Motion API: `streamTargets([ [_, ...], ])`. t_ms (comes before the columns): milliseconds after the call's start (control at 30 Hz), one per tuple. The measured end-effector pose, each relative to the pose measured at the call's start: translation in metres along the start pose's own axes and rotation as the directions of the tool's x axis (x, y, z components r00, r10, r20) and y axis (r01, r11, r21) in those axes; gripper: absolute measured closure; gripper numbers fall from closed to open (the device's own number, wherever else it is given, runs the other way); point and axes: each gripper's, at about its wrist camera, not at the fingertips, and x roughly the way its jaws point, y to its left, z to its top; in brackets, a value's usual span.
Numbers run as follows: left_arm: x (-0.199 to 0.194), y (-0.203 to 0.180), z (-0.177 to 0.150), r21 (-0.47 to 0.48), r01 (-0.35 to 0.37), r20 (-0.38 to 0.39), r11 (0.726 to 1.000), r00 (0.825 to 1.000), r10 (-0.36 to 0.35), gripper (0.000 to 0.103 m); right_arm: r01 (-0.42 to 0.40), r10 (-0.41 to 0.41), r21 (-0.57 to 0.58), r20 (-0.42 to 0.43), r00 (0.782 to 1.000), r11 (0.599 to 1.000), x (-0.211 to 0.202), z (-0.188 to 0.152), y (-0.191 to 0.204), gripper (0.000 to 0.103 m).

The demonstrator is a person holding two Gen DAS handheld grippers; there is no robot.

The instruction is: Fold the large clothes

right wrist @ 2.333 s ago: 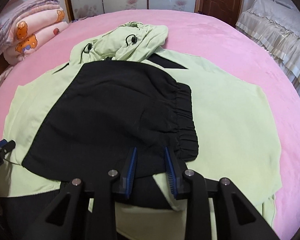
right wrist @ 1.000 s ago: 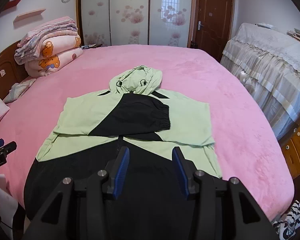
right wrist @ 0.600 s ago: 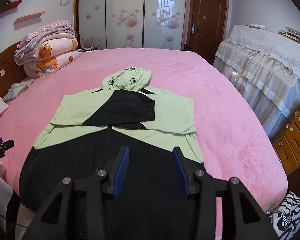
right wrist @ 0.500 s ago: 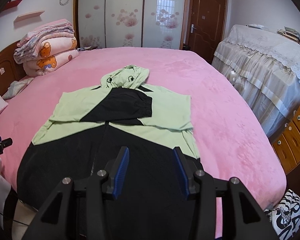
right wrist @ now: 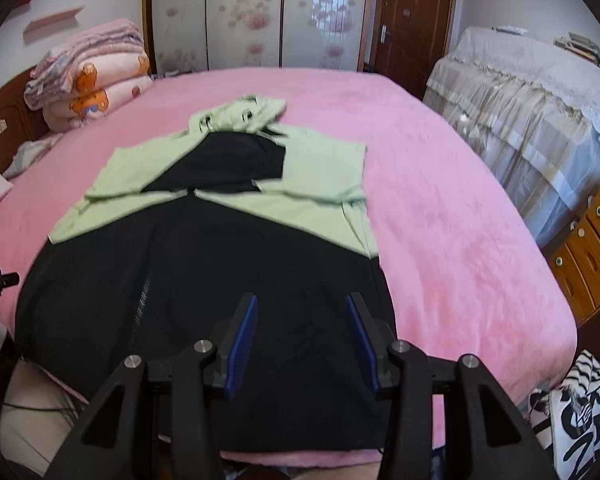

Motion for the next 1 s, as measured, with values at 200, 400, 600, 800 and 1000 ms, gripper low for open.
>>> streamTargets([
  [200, 0.019, 0.016, -0.009, -0.056, 0.073, -0.06, 0.996, 0.995, -0.076, 0.028, -0.038, 0.039, 0.017, -0.047, 0.998, 0.999, 0.012, -0.021, -0.013, 0.058],
  [400, 0.04, 0.029, -0.022, -0.099, 0.105, -0.111, 0.989, 0.987, -0.116, 0.028, -0.095, 0.101, 0.053, -0.109, 0.989, 0.994, 0.026, -0.041, -0.033, 0.058],
  [600, 0.054, 0.038, -0.034, -0.113, 0.146, -0.142, 0.983, 0.977, -0.161, 0.028, -0.153, 0.192, 0.22, -0.165, 0.968, 0.963, 0.043, -0.063, -0.081, 0.058],
  [800, 0.062, 0.042, -0.04, -0.104, 0.191, -0.134, 0.976, 0.97, -0.204, 0.022, -0.209, 0.296, 0.383, -0.184, 0.937, 0.9, 0.063, -0.081, -0.123, 0.057],
  [1000, 0.069, 0.047, -0.044, -0.104, 0.237, -0.126, 0.966, 0.96, -0.249, 0.016, -0.216, 0.319, 0.376, -0.24, 0.917, 0.901, 0.09, -0.087, -0.12, 0.057],
])
